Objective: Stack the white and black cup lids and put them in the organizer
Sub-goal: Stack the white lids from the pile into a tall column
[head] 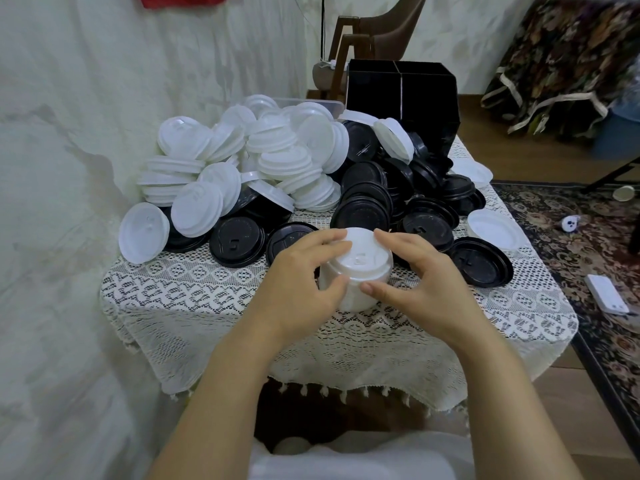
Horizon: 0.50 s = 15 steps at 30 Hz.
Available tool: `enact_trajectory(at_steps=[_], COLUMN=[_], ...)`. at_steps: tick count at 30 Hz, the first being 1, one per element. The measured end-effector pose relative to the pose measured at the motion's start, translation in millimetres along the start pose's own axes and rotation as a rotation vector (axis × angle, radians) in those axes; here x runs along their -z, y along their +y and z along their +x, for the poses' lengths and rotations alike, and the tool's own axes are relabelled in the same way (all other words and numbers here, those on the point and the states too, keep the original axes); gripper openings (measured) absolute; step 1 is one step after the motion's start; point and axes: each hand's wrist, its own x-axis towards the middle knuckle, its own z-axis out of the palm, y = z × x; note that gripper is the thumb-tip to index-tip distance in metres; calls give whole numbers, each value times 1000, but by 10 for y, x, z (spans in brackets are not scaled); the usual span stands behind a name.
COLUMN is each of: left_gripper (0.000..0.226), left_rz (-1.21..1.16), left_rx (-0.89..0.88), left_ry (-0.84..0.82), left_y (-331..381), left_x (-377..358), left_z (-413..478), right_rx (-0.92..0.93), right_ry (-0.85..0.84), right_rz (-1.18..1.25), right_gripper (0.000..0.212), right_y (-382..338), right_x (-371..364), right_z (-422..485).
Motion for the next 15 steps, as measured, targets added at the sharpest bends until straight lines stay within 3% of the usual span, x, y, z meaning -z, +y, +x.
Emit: enact_trajectory(at_steps=[8, 15], left_gripper=[41, 41], left_rz=[-23, 18], left_rx=[33, 37], left_ry=[-21, -44], left_y=[-8, -10], left_x=[-4, 7], left_z=[5, 17], right_rx=[-17, -15], right_ry=[6, -10], right_rz=[37, 81], right_gripper=[85, 64], right_y=[-26, -20], right_x=[-22, -105], right_z=[0, 12])
